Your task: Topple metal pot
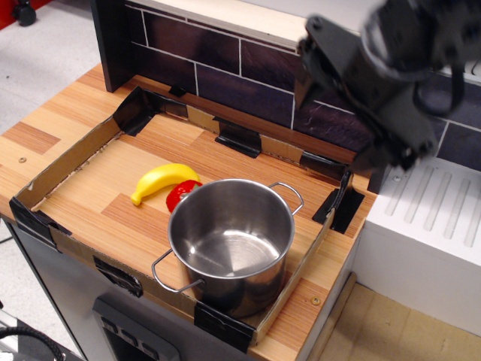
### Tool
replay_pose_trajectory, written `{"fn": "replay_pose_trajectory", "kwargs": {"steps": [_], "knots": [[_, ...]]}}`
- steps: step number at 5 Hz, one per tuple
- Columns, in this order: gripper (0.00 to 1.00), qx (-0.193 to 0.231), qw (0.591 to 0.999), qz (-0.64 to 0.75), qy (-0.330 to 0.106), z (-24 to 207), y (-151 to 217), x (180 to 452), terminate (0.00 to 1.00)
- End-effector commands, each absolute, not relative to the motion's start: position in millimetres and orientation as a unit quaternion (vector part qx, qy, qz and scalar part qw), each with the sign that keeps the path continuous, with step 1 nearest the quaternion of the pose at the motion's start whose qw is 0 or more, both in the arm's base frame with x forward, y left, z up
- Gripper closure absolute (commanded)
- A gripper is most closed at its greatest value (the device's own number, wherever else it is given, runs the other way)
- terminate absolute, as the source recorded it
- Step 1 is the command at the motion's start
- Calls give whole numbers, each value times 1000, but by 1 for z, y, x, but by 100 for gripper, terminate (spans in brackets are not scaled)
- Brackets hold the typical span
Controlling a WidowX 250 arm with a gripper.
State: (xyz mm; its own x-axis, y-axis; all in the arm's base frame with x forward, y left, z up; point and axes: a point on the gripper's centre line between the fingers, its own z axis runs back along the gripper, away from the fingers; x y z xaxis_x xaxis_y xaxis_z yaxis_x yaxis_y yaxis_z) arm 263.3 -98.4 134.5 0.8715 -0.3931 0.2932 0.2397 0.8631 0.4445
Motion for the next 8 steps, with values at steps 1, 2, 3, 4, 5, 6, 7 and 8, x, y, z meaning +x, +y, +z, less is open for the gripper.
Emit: {"fn": "replay_pose_trajectory", "kwargs": {"steps": [1,2,3,4,5,6,7,8], "knots": [[0,255,924,-143,-247,111,-117,268,0],[0,263,925,-132,-239,93,-121,271,0],[0,282,920,-126,-240,77,-121,271,0],[0,319,908,-117,-246,62,-110,267,0],[0,353,896,-113,-244,55,-96,262,0],[0,370,893,-106,-235,47,-82,261,0],[0,379,890,-101,-231,45,-73,264,0],[0,385,889,-87,-231,48,-67,270,0]]}}
